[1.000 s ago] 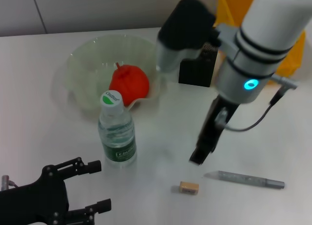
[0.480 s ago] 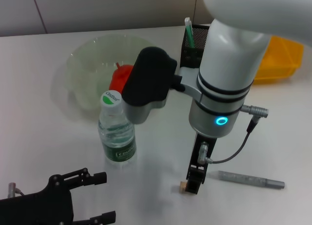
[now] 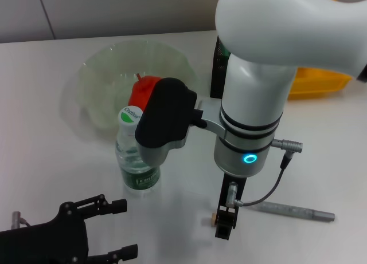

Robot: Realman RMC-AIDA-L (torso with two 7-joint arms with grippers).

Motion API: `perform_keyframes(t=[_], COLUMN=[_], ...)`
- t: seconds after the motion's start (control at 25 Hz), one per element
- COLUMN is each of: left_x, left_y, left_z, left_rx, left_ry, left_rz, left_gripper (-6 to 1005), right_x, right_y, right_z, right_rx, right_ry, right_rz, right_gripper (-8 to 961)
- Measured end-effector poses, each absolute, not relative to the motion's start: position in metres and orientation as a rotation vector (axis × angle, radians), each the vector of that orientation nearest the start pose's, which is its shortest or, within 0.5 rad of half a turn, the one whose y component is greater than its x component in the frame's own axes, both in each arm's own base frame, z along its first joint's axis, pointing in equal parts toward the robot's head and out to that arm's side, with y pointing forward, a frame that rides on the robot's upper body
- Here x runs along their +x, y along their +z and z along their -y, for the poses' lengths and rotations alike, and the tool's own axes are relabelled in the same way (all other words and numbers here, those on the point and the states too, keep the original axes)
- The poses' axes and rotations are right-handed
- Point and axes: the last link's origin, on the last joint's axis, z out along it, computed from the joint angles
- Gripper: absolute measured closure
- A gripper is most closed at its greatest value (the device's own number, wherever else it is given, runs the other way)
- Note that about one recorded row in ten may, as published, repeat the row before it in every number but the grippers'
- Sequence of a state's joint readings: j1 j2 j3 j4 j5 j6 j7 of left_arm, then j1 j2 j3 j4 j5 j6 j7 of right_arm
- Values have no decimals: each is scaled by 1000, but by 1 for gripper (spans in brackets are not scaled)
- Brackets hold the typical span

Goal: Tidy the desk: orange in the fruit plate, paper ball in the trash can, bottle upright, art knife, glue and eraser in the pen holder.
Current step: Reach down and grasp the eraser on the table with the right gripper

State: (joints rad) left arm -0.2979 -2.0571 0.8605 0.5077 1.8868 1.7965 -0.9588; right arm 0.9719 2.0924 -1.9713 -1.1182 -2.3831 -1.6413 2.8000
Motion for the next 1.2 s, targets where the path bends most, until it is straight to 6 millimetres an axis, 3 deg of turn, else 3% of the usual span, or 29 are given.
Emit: perform_keyframes(t=[0.48, 0.92, 1.2], left_x=[-297, -298, -298], left_y=[-24, -23, -23], left_z=[-222, -223, -224], left_rx=[-2877, -2871, -2870], left_ry=[-917, -918, -915], left_rz=[366, 368, 366], left_gripper=[216, 216, 216], right_x=[109, 111, 111], right_y=[-107, -114, -115], right_z=[-307, -304, -305], right_rx=[-2823, -2825, -2826], right_ry=[-1127, -1160, -1150], right_rz=[-565, -533, -531], right_gripper=[378, 686, 683])
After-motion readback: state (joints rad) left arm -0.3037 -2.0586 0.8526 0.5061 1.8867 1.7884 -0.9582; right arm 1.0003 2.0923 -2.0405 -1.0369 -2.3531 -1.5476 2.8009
